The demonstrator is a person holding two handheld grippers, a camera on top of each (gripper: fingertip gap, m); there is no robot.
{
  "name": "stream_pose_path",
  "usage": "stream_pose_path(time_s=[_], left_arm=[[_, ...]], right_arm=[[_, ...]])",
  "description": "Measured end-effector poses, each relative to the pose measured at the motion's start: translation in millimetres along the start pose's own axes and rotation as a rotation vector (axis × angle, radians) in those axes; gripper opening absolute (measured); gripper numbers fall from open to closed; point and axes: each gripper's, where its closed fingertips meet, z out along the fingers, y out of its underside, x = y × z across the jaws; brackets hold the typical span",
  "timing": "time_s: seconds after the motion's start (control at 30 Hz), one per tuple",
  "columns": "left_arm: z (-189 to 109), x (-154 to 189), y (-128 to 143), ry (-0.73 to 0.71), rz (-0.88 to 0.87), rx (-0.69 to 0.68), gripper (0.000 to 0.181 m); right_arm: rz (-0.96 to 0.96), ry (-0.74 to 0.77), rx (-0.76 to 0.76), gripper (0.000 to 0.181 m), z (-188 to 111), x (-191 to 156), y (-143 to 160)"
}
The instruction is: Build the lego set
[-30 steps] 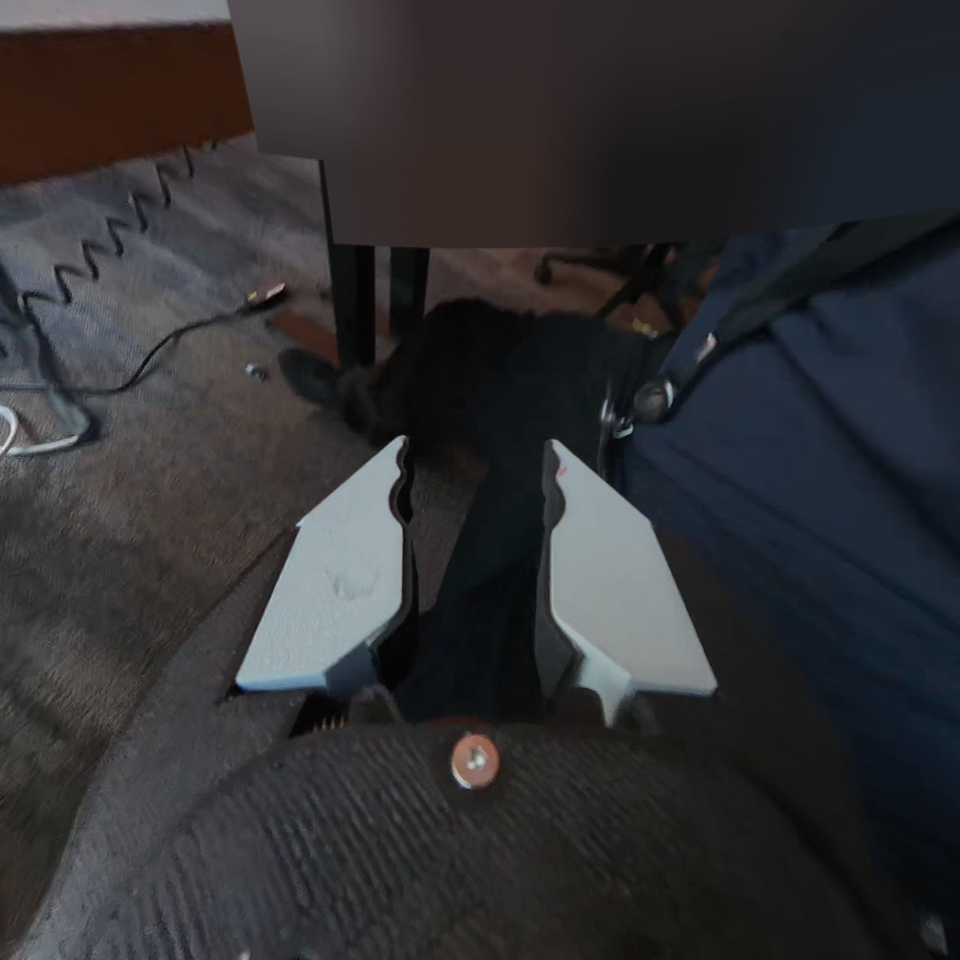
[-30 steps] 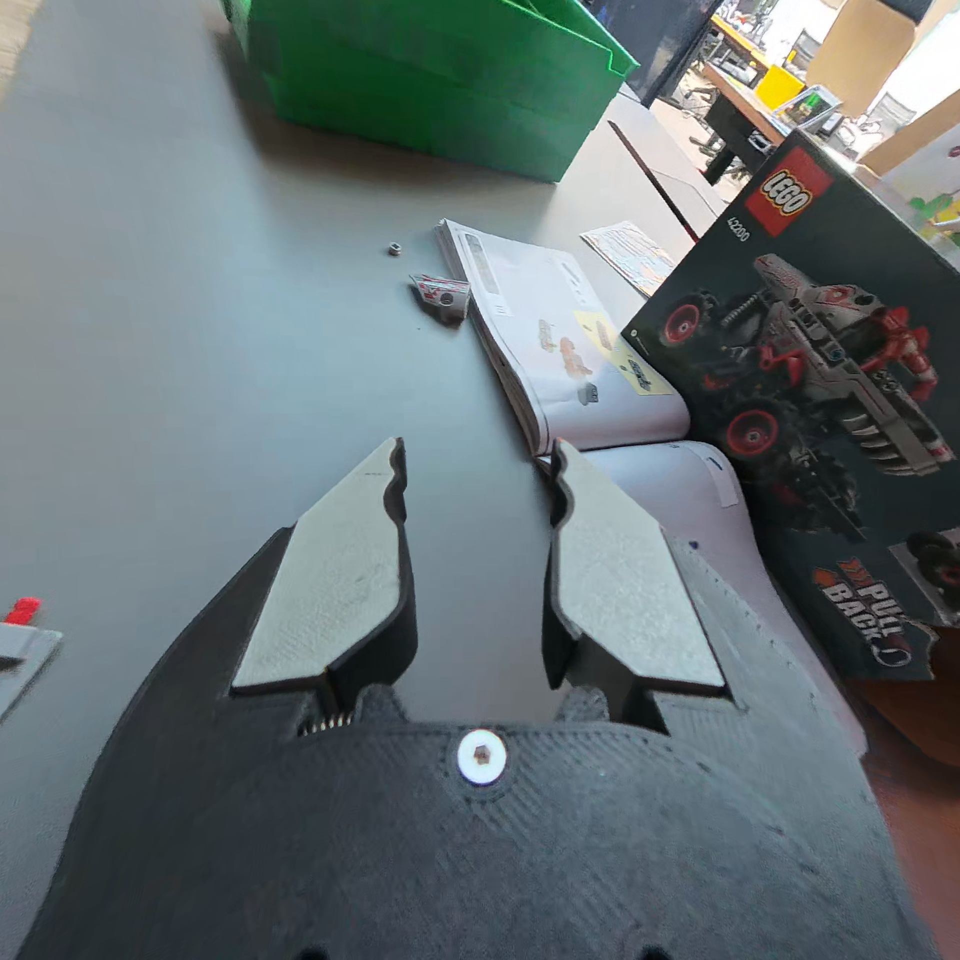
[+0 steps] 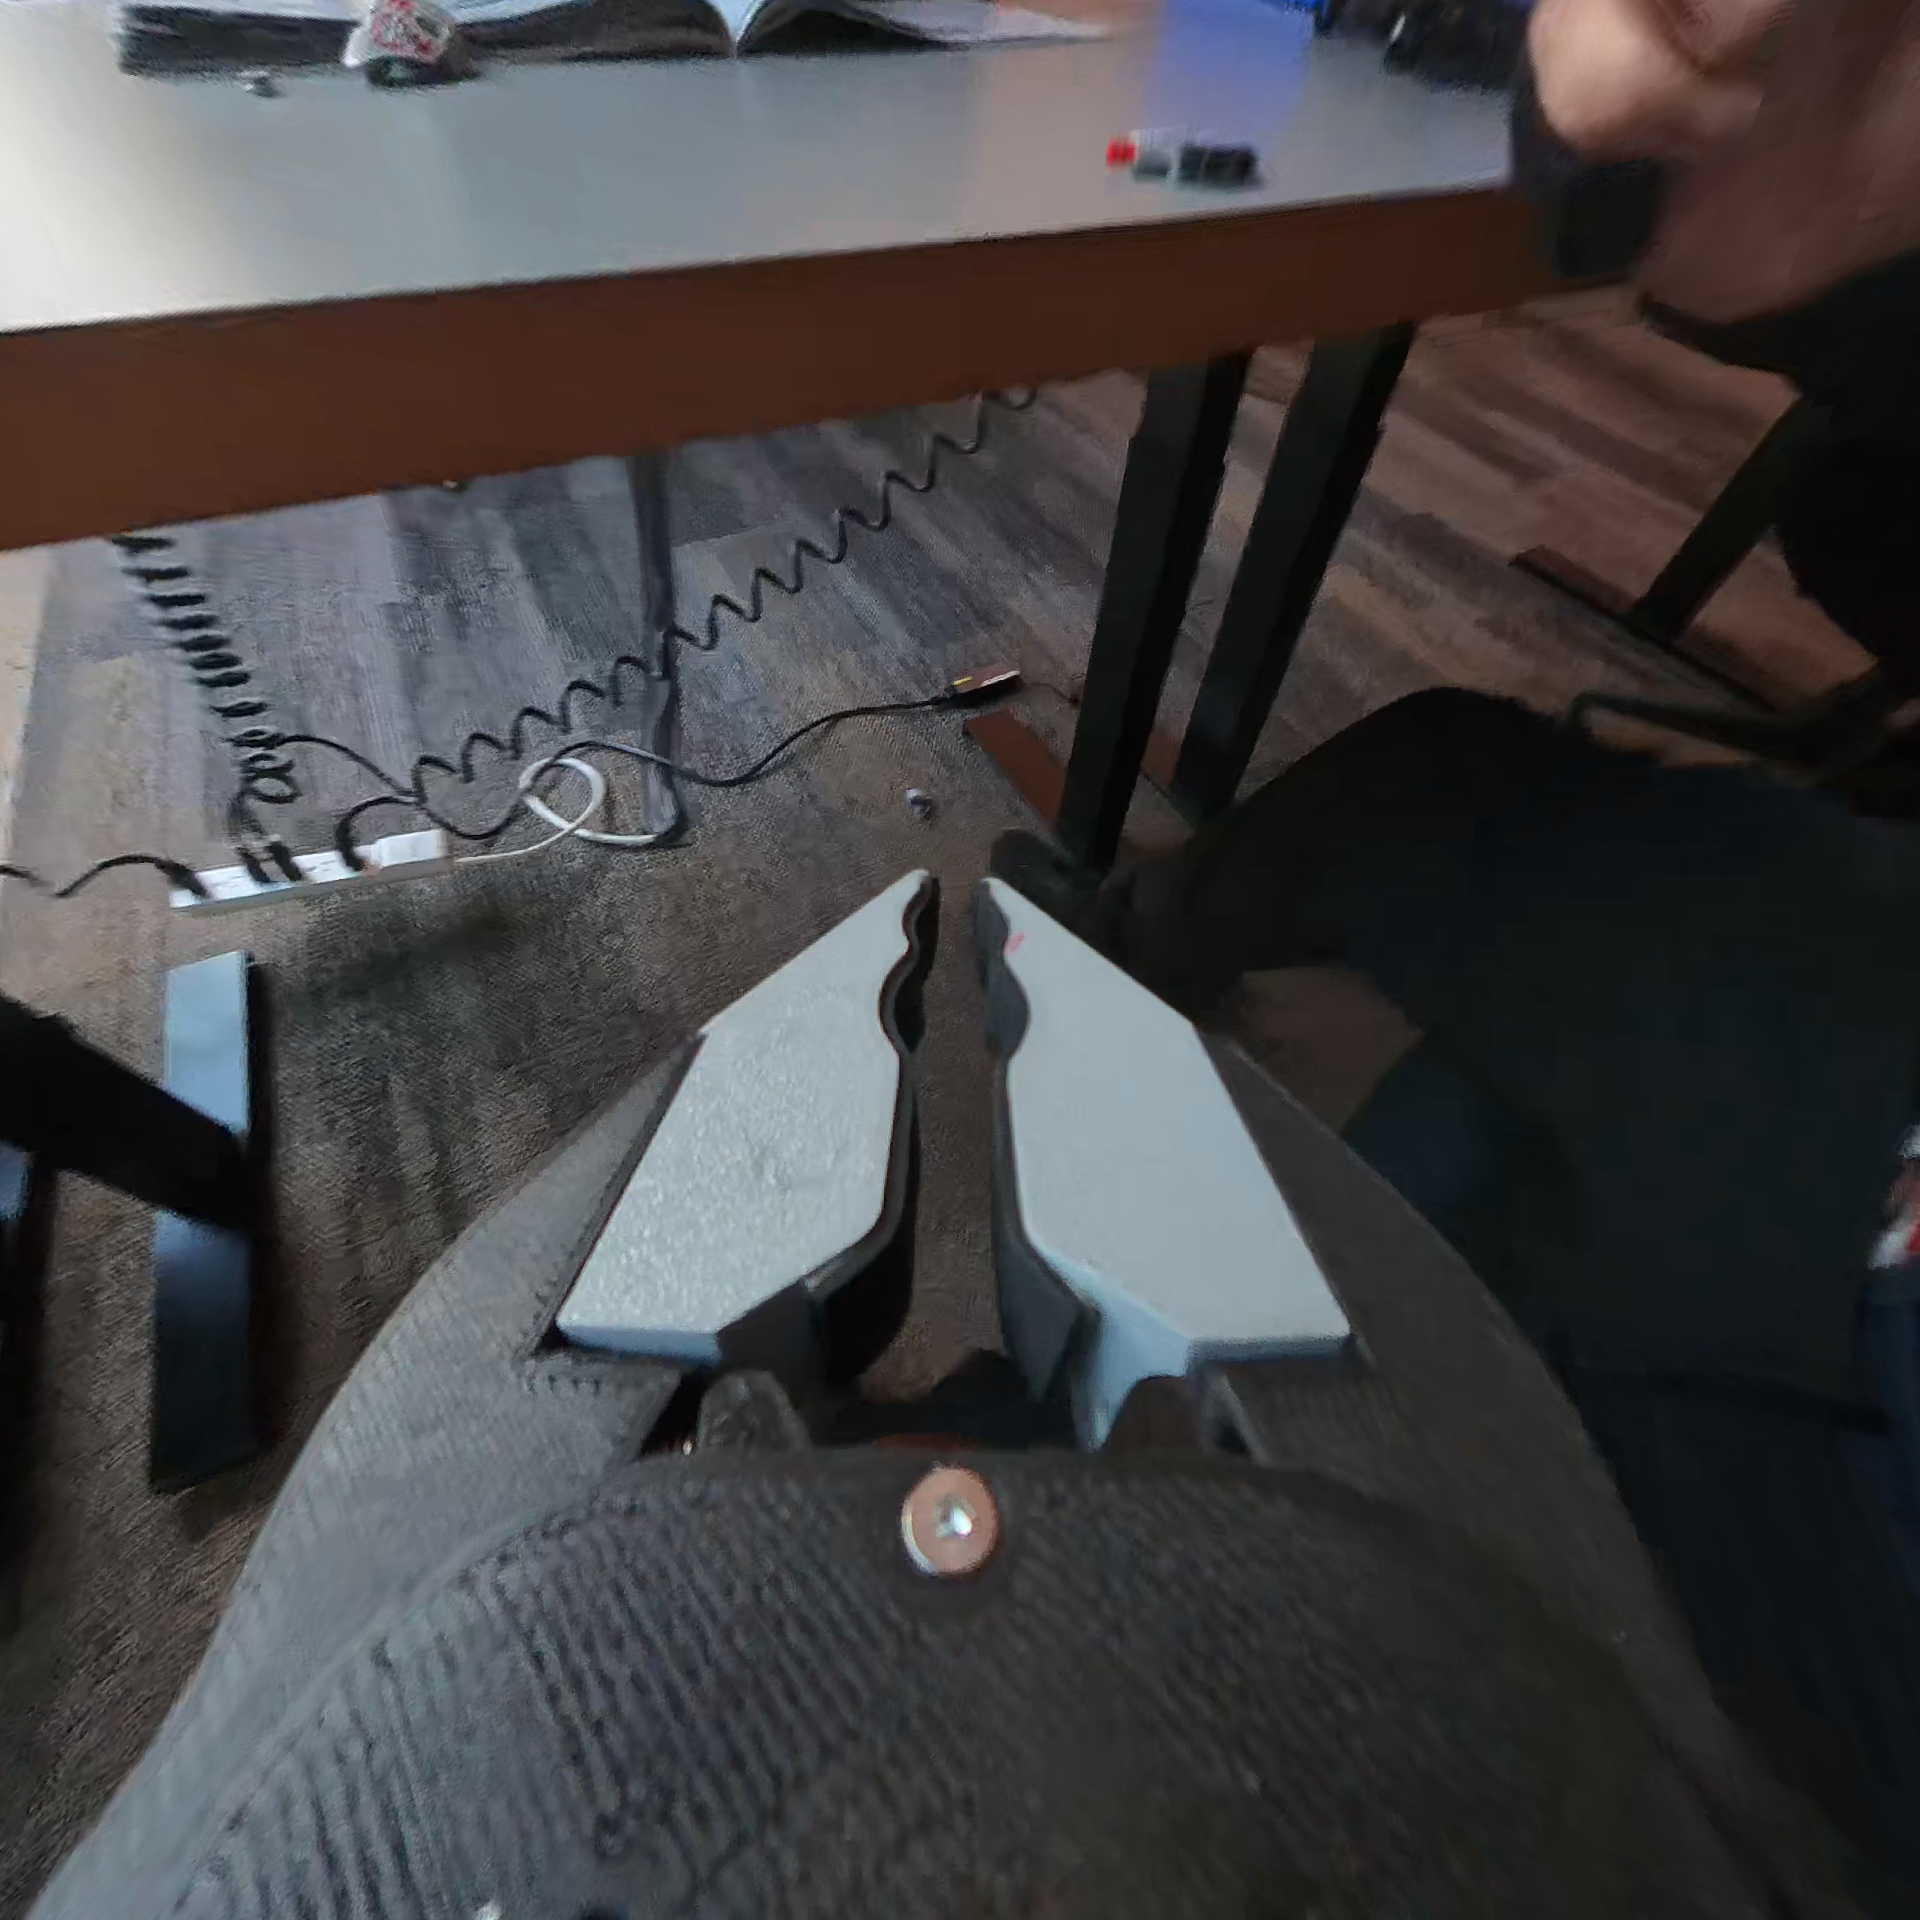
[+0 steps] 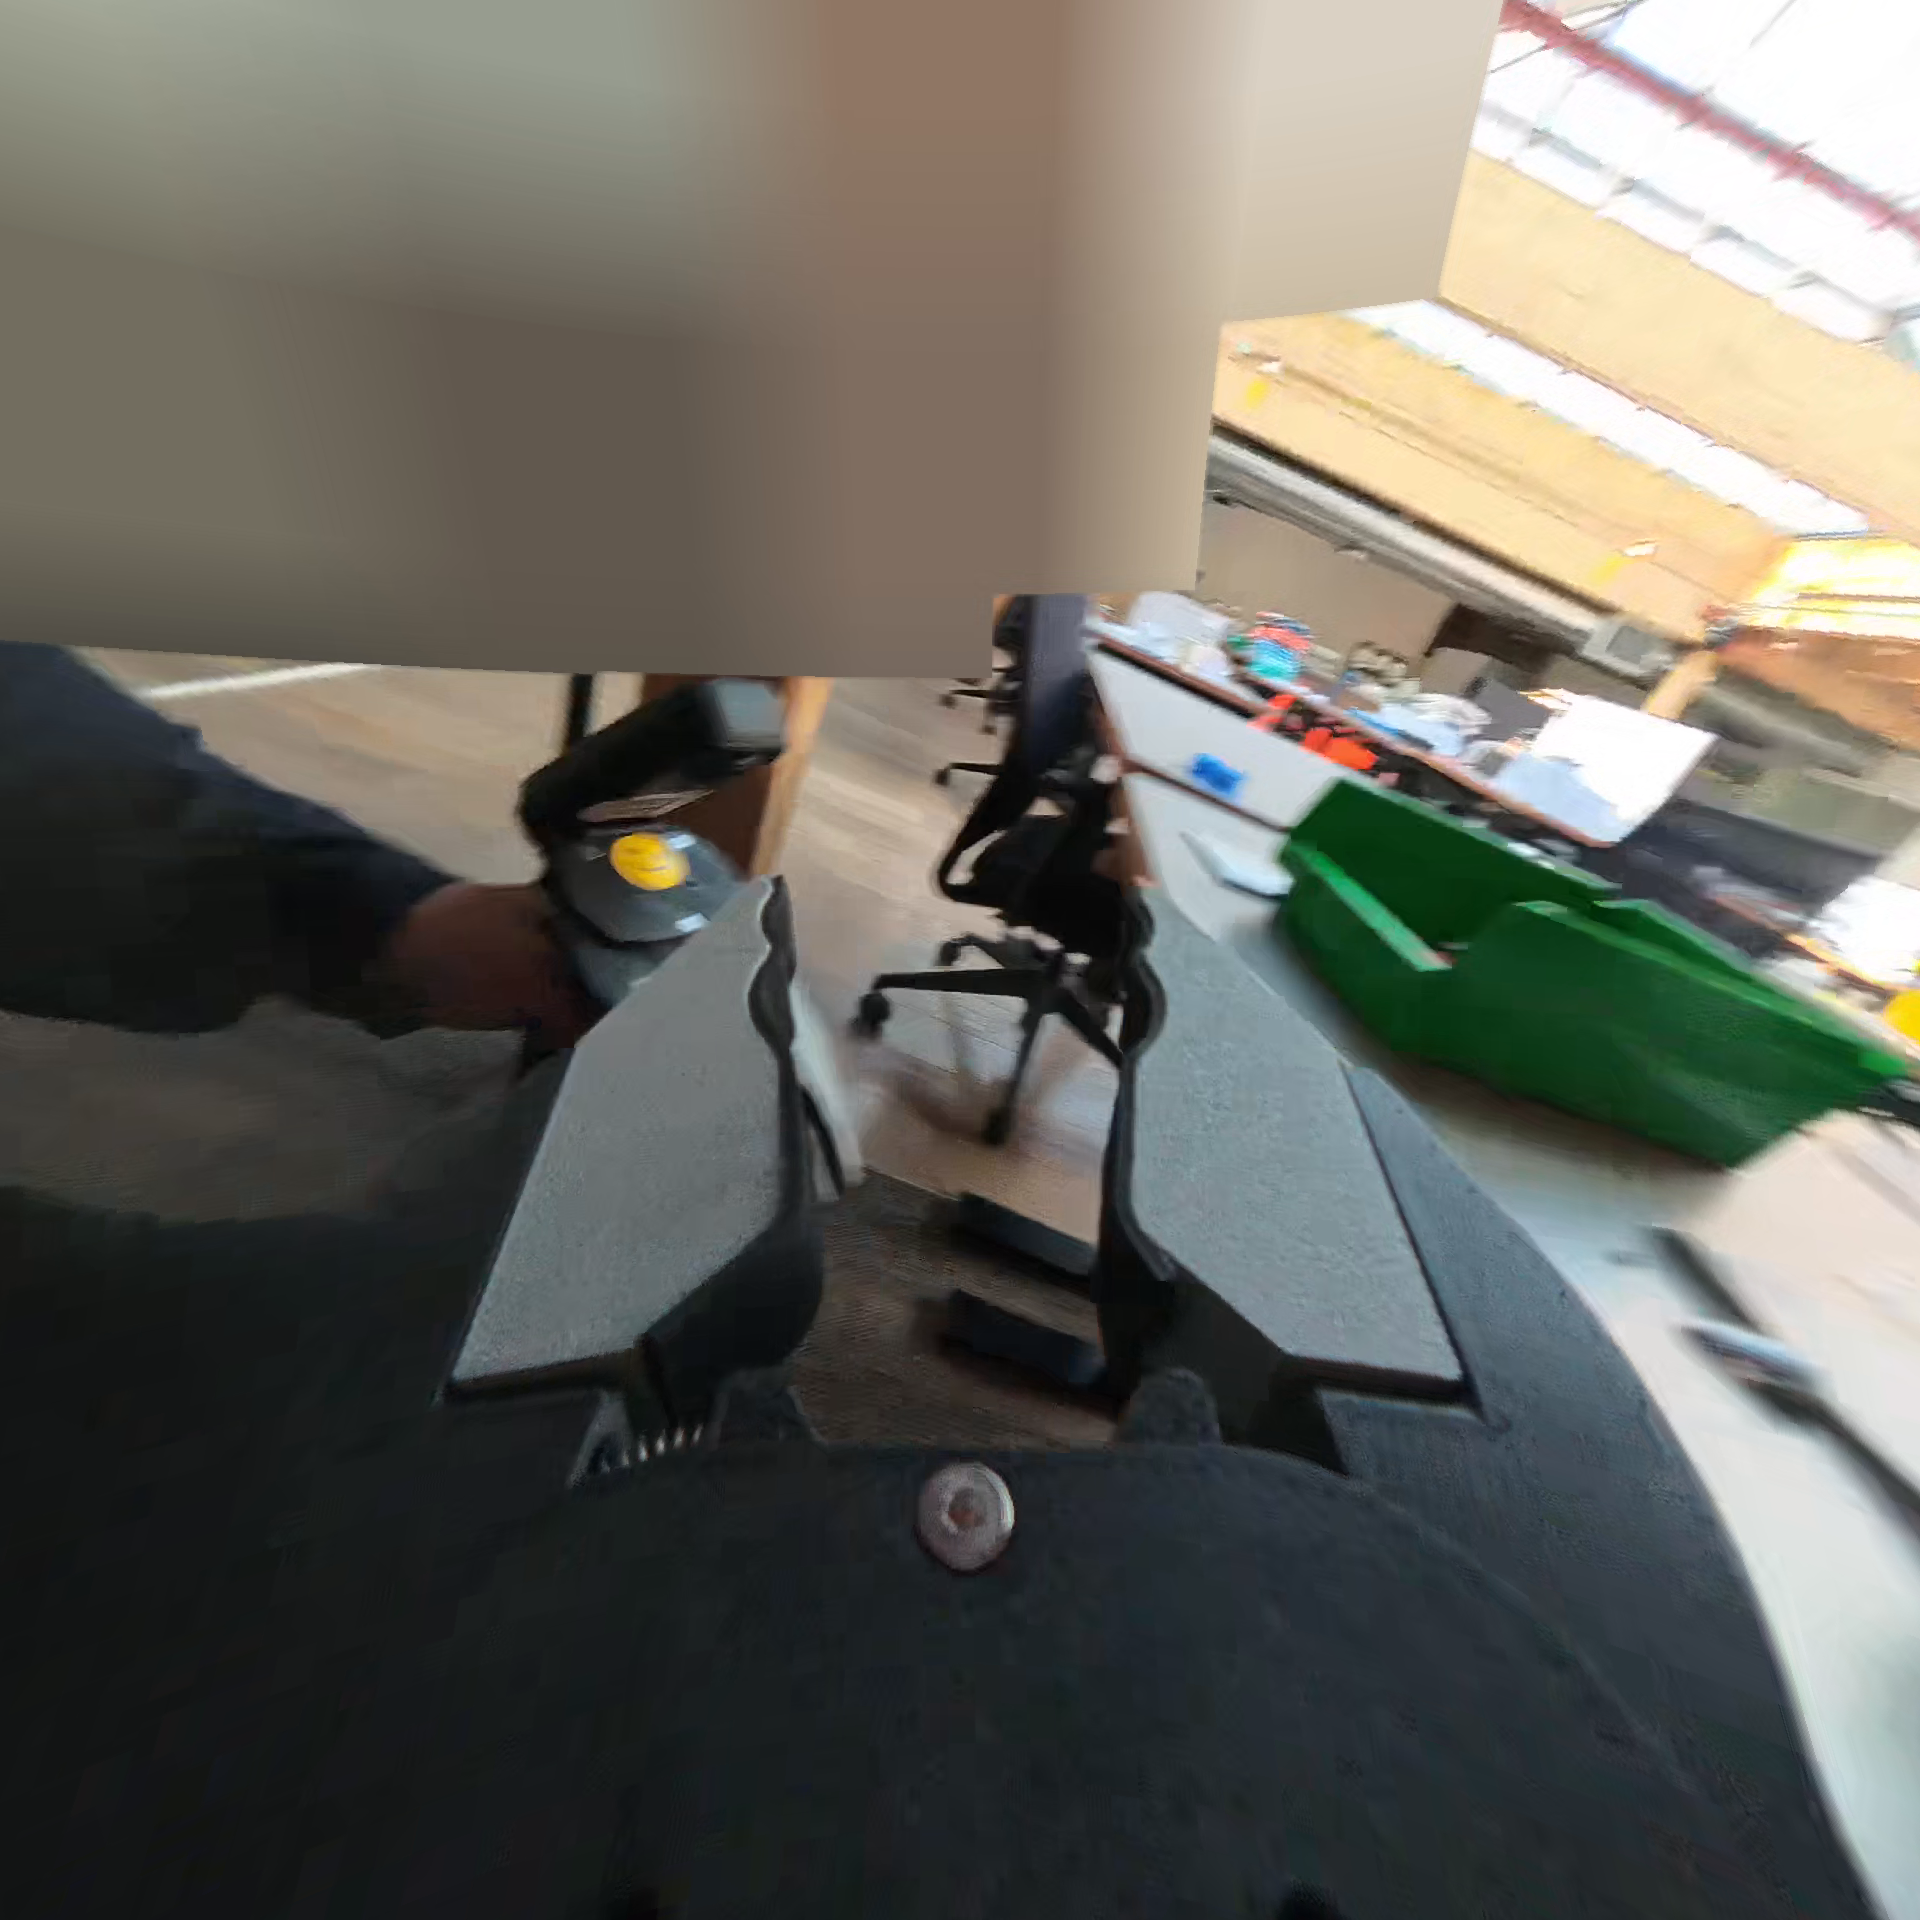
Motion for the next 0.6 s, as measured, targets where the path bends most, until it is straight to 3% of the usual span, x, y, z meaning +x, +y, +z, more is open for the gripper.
stream_pose_path(time_s=[0.07,0.13,0.2,0.23,0.3,0.33,0.43,0.53,0.6], left_arm=[[-10.5,1.3,15.0,-0.050,0.061,0.008,0.007],[-10.2,-12.3,37.0,-0.105,0.155,-0.017,0.011],[12.2,-36.8,81.7,-0.137,0.236,-0.061,0.015],[30.4,-47.6,108.3,-0.120,0.199,-0.081,0.012],[72.7,-69.9,172.8,-0.076,0.072,-0.146,0.003],[92.3,-84.3,210.8,-0.093,0.003,-0.192,0.004],[138.2,-101.3,314.7,-0.132,-0.202,-0.266,0.008],[163.9,-83.0,404.9,-0.060,-0.168,-0.374,0.013],[146.7,-62.9,470.1,0.061,-0.040,-0.595,0.013]], right_arm=[[0.092,-0.126,-0.044,0.055,5.0,-64.8,49.3],[0.231,-0.151,-0.192,0.060,2.7,-96.6,137.2],[0.335,-0.126,-0.360,0.067,-3.2,-100.8,242.3],[0.365,-0.097,-0.453,0.075,-7.0,-94.5,299.3],[0.411,-0.049,-0.668,0.050,-22.9,-75.0,412.9],[0.440,-0.027,-0.785,0.047,-35.4,-64.0,468.2],[0.560,0.122,-1.085,0.057,-89.5,-25.4,623.6],[0.699,0.251,-1.307,0.062,-153.6,4.9,741.2],[0.814,0.332,-1.376,0.078,-186.6,25.8,791.3]])
